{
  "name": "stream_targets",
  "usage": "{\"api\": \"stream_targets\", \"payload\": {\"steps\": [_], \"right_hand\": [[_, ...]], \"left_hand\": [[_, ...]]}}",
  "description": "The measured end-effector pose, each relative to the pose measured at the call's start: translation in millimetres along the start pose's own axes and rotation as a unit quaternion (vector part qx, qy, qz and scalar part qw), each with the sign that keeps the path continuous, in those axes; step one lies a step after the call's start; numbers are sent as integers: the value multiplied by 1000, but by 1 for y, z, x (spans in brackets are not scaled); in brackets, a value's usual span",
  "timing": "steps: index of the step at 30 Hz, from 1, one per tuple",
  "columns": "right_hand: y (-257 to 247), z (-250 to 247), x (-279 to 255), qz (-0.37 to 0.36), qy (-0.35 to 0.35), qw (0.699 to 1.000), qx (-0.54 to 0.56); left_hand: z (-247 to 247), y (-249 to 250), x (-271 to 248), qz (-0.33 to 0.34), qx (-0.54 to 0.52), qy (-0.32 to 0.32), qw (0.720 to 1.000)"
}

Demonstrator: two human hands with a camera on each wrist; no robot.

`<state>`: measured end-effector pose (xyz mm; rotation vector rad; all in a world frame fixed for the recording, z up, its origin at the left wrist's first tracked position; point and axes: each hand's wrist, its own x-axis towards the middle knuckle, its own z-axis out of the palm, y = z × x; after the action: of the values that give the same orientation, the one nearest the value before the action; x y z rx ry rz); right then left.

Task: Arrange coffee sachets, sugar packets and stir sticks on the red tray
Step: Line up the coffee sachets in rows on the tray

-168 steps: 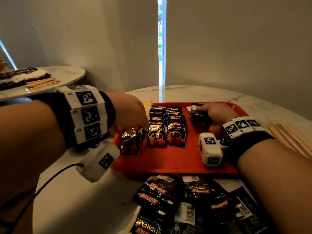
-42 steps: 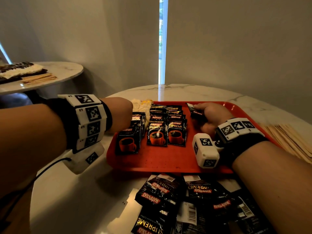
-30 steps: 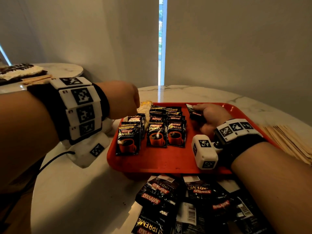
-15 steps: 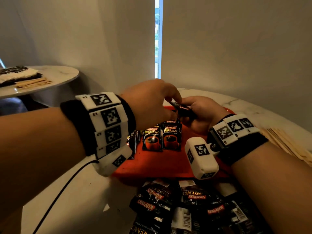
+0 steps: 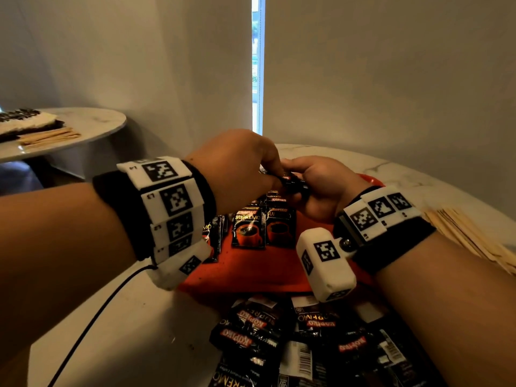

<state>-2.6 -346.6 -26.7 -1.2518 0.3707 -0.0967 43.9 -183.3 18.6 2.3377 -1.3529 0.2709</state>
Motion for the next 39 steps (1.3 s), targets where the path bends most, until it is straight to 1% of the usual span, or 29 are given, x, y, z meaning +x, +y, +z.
{"api": "stream_targets", "payload": {"steps": [4,8,11,13,15,18,21,25,28,30,33,39], "right_hand": [[0,-1,1,8,25,1000,11],[0,-7,5,11,39,999,19],[4,-17,12,8,68,997,24],[7,-25,16,5,91,996,18],[11,-33,19,14,99,995,23],[17,-42,22,23,116,992,45],[22,-46,25,28,143,989,39],[26,-49,29,36,163,986,28],[28,-51,30,37,166,985,31],[28,-50,30,37,166,985,31],[28,-48,27,35,169,985,21],[26,-47,26,41,166,985,15]], "left_hand": [[-4,-2,-1,-1,7,23,1000],[-14,-6,-4,-16,-22,44,999],[-25,-13,-4,-36,-38,83,995],[-31,-18,-3,-46,-34,91,994],[-38,-23,-3,-57,-39,72,995],[-47,-31,-3,-77,-33,26,996],[-52,-39,-7,-106,-2,-46,993],[-45,-47,-16,-139,56,-153,977],[-33,-53,-21,-152,87,-204,963],[-28,-56,-25,-156,113,-220,956],[-24,-59,-26,-153,125,-237,951],[-18,-60,-25,-161,161,-237,945]]}}
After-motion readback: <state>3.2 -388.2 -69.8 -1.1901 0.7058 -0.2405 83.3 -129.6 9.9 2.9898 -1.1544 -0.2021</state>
